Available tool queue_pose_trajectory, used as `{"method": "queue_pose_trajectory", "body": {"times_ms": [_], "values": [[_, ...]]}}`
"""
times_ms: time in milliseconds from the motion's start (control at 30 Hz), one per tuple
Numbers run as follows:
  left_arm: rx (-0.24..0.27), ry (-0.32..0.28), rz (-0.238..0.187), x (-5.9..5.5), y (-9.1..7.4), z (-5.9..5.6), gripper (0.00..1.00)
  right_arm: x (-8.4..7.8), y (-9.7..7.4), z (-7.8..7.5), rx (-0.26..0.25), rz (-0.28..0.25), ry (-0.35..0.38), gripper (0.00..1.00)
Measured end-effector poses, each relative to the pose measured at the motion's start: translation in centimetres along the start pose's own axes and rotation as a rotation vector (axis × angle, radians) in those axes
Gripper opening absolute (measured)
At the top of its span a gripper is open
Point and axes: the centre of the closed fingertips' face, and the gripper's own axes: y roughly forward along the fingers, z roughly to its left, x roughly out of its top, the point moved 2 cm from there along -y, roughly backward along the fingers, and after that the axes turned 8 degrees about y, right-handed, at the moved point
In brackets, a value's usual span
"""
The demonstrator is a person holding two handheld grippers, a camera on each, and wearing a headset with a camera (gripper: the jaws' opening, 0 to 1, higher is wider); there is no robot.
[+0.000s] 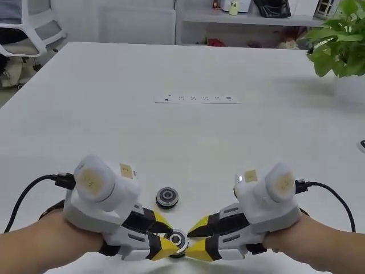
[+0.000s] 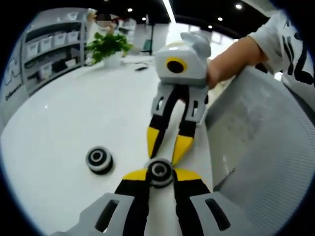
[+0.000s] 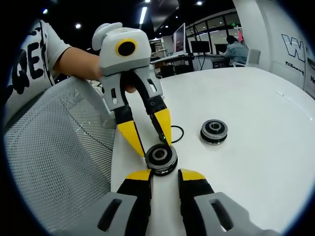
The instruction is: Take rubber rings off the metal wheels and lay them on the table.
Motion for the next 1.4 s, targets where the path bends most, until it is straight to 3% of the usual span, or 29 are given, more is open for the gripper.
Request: {"method": "queue_pose_trajectory", "body": {"times_ms": [433, 500, 700, 800, 933, 1400], "values": [[0.04, 0.066, 0.01, 0.0, 0.28, -0.02, 0.14, -0.07, 0.38, 0.4, 0.0, 0.003, -0.046, 0.12], [0.049, 0.116, 0.012, 0.0, 0.3, -0.01, 0.14, -0.13, 0.34, 0.39, 0.0, 0.006, -0.045, 0.12], [0.052, 0.081, -0.002, -0.01, 0.21, 0.0, 0.14, -0.34, 0.17, 0.42, 0.0, 0.012, -0.045, 0.08], [0.052, 0.078, -0.008, -0.01, 0.26, -0.06, 0.14, -0.45, 0.08, 0.32, -0.003, 0.01, -0.028, 0.02], [0.058, 0.086, -0.004, 0.03, 0.27, -0.08, 0.14, -0.45, 0.12, 0.47, -0.004, 0.018, -0.018, 0.02], [0.066, 0.099, -0.002, 0.07, 0.34, -0.05, 0.13, -0.54, -0.26, -0.49, -0.009, -0.021, 0.206, 0.0]]}}
